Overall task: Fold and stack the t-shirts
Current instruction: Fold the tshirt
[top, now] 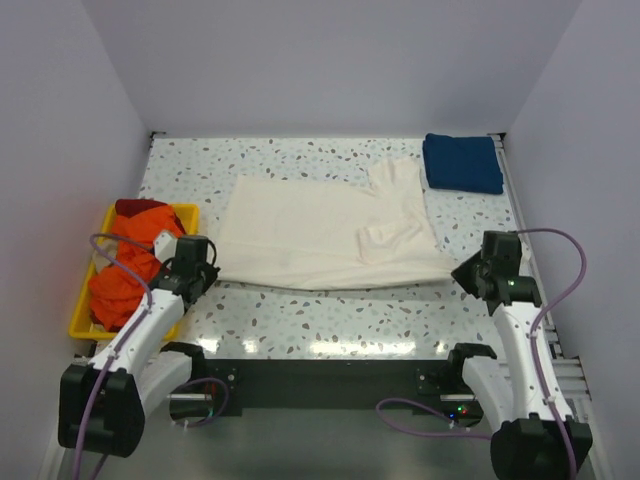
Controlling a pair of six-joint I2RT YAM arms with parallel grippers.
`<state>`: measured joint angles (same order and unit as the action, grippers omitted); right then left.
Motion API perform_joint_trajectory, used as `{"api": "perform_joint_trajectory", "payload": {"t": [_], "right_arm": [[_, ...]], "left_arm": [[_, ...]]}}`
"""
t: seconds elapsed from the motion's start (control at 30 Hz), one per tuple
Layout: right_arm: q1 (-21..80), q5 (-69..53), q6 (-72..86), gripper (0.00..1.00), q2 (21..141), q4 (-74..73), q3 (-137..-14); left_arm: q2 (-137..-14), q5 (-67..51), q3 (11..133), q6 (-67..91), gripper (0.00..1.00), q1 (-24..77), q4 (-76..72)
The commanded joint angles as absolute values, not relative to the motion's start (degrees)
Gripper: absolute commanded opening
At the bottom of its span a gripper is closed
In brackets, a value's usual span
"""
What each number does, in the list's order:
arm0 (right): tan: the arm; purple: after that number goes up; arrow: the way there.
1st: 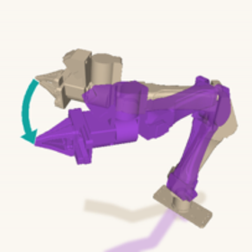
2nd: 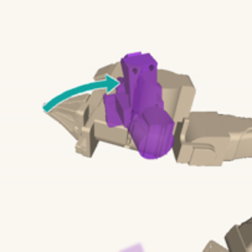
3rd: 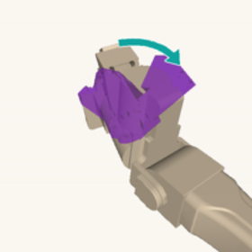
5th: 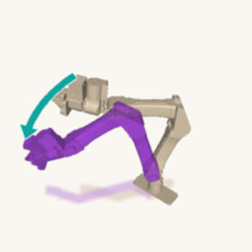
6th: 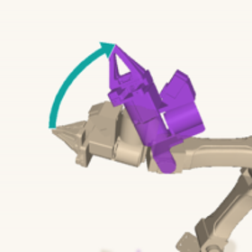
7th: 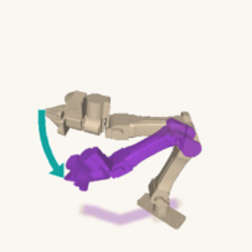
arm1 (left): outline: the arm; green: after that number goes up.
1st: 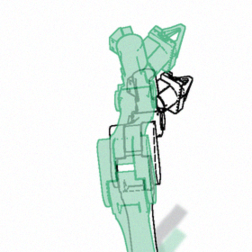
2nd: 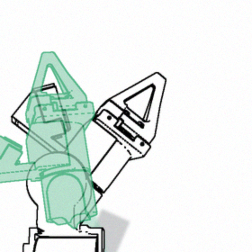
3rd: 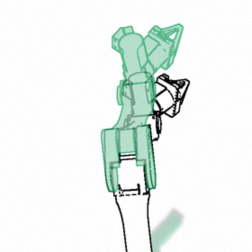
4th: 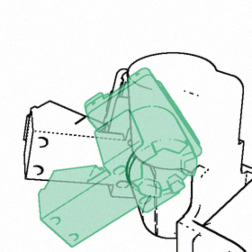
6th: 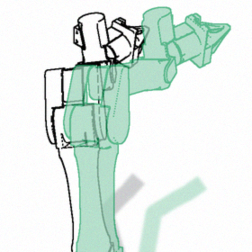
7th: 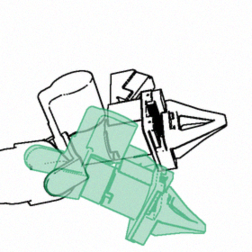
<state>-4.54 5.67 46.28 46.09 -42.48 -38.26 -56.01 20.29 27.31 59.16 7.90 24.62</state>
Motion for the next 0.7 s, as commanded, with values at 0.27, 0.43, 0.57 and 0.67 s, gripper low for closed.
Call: {"api": "perform_joint_trajectory", "payload": {"t": [0.27, 0.43, 0.57, 0.67], "right_arm": [[-5.1, 3.2, 46.2, 0.63, 37.1, -53.0, -41.2], [-5.0, -2.9, 40.5, 0.64, 43.8, -40.7, -44.6], [-5.0, -5.7, 39.2, 0.61, 55.3, -30.4, -47.4], [-5.0, -5.7, 37.2, 0.58, 65.4, -23.3, -51.0]], "left_arm": [[-47.6, 20.5, 27.2, 59.8, 0.46, 7.9, 32.3], [-46.7, 16.3, 34.3, 55.5, 0.54, 7.9, 29.0], [-56.7, 14.2, 42.4, 51.3, 0.55, 8.5, 23.6], [-66.2, 13.8, 49.9, 48.9, 0.55, 9.0, 21.2]]}}
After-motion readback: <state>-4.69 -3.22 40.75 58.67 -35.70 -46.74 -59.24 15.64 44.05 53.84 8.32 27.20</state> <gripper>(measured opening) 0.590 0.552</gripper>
